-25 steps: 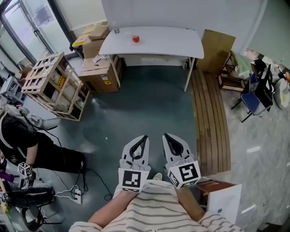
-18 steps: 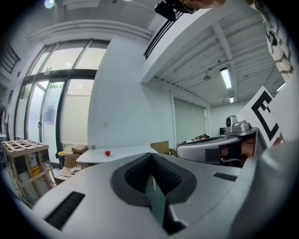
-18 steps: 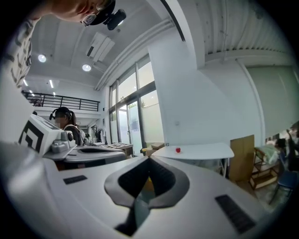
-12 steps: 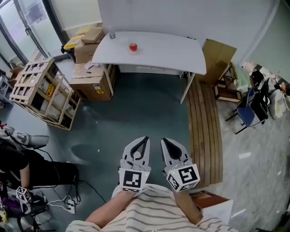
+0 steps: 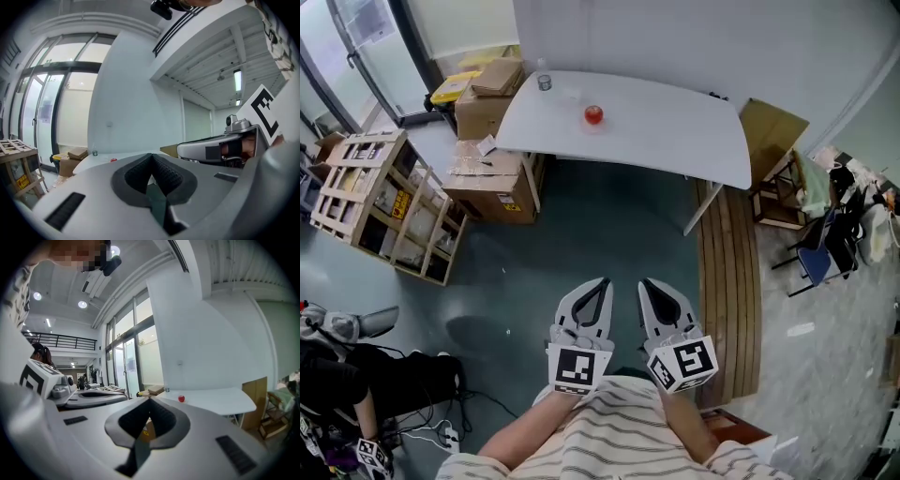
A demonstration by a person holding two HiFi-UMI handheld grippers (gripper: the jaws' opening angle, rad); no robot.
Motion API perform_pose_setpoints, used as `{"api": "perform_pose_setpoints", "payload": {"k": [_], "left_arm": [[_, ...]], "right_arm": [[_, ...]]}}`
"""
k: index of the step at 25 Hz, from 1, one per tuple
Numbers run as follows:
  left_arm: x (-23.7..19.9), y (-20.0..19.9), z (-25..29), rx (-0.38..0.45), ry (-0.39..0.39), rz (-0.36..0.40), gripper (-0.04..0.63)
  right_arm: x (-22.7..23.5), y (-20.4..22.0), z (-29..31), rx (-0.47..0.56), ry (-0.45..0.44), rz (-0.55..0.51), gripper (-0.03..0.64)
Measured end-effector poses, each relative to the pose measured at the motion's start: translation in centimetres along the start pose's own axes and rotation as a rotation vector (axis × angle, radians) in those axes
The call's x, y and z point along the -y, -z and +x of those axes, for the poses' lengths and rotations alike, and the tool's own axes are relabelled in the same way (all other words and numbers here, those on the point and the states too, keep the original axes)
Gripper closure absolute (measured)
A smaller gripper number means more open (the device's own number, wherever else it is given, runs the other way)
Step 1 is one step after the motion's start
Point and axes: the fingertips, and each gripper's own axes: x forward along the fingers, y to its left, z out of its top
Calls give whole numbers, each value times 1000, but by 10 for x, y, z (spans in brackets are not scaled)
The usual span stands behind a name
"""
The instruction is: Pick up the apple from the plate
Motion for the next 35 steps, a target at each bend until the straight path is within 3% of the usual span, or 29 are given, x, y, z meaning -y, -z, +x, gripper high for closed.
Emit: {"api": "perform_pose_setpoints", "payload": {"k": [6,15,19,25,35], "left_arm": [[-42,4,34,-2,-10,-36,592],[-90,6,101,-5,-29,-27,592],[-122,-3,145,13,-64,-11,592],[-180,-20,224,13,-123,-51,592],[-222,-31,340,5,-169,-15,592]], "right_arm": [[12,-4,48,-31,4,-17,604],[49,-20,131,1,-32,-7,604],[73,-28,179,18,-65,-20,604],[119,-60,257,44,-108,-33,604],[200,-82,353,67,-173,-26,604]]}}
